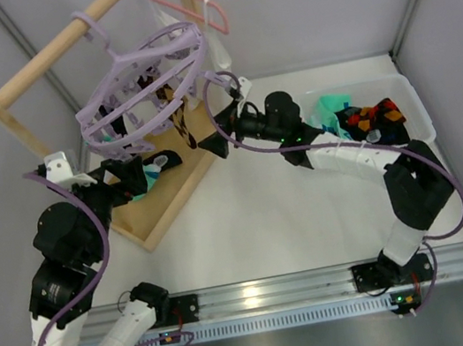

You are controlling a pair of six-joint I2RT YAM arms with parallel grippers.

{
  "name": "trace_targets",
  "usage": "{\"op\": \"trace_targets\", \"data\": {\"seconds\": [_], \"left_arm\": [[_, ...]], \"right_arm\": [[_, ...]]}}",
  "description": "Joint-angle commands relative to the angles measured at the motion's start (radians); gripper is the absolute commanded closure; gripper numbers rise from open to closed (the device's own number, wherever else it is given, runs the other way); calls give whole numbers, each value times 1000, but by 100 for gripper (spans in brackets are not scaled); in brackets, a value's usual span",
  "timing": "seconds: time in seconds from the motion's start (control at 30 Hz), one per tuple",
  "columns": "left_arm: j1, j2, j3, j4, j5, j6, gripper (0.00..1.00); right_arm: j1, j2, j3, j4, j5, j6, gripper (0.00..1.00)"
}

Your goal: Remove the socks clipped to the hanger

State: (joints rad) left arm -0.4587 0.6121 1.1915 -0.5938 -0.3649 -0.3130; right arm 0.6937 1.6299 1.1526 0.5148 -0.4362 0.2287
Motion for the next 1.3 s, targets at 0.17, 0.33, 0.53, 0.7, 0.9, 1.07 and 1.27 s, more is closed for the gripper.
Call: {"op": "trace_targets", "data": {"seconds": [0.17,0.33,0.53,0.7,0.9,1.07,1.27], "left_arm": [[3,0,34,37,-57,38,2],[3,-29,20,38,-75,61,2],[2,-51,-7,35,-100,80,2],[2,-52,-7,37,-108,77,2],[3,-38,5,32,-40,87,2],[2,-40,-15,37,110,101,2],[3,-63,-76,35,101,43,2]], "right_arm": [[49,186,226,-131,-87,-51,6],[121,257,361,-249,20,-112,5],[142,228,343,-207,129,-54,4],[144,177,277,-194,247,-37,1],[141,-2,23,-20,272,-8,1],[139,-94,-53,2,228,-26,1],[136,-184,-132,-24,274,-34,0]]}}
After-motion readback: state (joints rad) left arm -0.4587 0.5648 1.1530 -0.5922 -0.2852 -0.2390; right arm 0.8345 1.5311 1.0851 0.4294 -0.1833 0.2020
